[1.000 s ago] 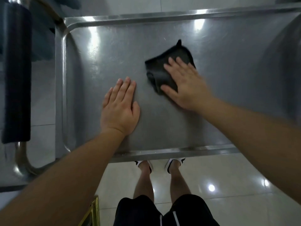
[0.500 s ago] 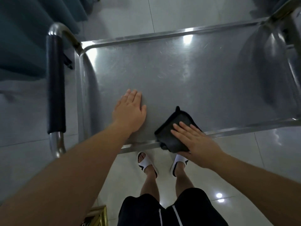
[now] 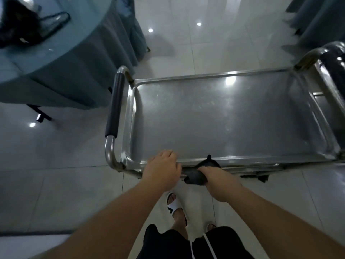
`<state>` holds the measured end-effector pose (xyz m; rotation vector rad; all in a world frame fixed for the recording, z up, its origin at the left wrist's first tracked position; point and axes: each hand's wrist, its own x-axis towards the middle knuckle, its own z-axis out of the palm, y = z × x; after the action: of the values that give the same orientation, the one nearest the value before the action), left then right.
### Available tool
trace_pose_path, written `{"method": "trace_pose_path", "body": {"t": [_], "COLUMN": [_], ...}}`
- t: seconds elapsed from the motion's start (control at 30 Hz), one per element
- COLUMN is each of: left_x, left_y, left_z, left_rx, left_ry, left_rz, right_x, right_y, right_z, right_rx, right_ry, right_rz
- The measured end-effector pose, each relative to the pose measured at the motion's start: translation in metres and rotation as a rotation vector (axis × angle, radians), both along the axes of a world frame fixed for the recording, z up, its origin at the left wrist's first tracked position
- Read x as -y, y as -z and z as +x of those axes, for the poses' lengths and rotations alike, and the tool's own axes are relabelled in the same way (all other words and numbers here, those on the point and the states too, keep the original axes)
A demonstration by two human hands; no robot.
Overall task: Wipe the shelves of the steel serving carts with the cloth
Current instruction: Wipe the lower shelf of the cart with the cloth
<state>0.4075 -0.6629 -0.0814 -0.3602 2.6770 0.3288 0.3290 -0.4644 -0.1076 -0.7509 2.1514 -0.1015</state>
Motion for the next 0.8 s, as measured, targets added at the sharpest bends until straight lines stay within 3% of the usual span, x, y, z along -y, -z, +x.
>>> {"method": "trace_pose_path", "body": {"t": [0.23,0.4,0.8], "left_x": [-0.064,-0.101,-0.057], "left_y": [-0.018,-0.028,-0.012], "left_z": [0.078,0.106,0.159], "left_rx": [0.088,0.091,0.153], "left_ry": [-0.171,-0.165,-0.139], "left_rz": [-0.034,-0.015,-0.011], "right_x": [-0.057,-0.084,-0.055], "right_y": [-0.031,-0.048,-0.04], "right_z": [0.046,0.06,0.1], "right_rx": [-0.032,-0.026,-0.037], "right_ry": [0.023,0.053,0.147], "right_rz": [0.038,0.029,-0.175]}}
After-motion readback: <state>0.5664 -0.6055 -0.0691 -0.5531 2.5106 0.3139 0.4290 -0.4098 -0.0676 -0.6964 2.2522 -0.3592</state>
